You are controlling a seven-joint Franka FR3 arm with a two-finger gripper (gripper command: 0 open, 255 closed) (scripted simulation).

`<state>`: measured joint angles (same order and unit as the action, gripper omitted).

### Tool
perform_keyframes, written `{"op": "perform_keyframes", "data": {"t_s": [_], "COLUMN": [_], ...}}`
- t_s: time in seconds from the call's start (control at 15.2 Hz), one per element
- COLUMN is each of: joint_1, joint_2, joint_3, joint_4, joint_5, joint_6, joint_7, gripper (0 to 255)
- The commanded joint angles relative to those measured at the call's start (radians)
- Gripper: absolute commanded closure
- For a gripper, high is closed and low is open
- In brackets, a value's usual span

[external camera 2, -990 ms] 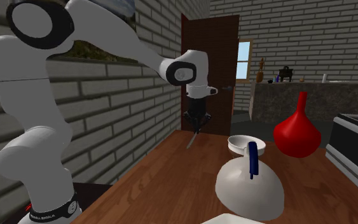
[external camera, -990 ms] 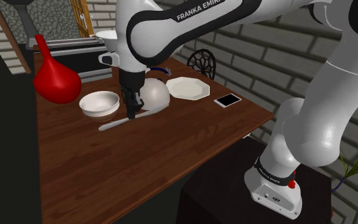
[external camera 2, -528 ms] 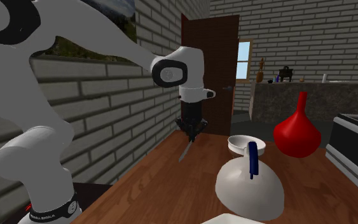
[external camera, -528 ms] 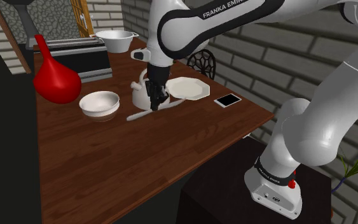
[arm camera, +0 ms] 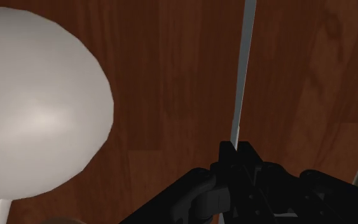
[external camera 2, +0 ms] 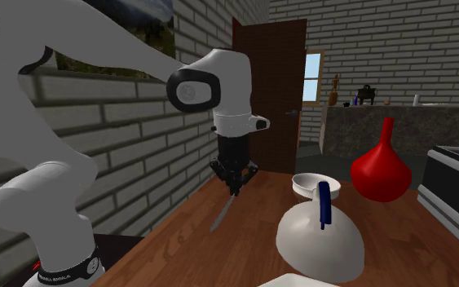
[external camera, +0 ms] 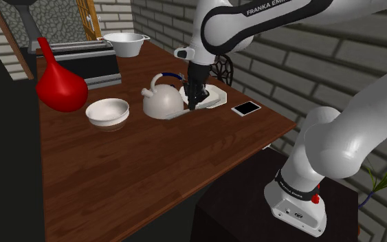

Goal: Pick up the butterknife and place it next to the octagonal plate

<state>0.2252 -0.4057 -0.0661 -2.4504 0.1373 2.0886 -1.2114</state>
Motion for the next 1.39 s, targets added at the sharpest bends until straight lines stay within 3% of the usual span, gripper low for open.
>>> {"op": "perform_keyframes", "data": {"t_s": [0.0, 0.66, 1.32], "joint_1": [-0.022, -0.150, -0.258], "joint_2": [-0.034, -0.138, -0.115], "joint_3": [-0.032, -0.212, -0.412], "joint_4": [-0.026, -0.079, -0.010], "joint_5": [-0.016, -0.126, -0.229], "joint_6": [-0.014, -0.089, -0.147], "joint_7": [-0.043, -0.269, -0.515], "gripper": [255, 255, 255]}}
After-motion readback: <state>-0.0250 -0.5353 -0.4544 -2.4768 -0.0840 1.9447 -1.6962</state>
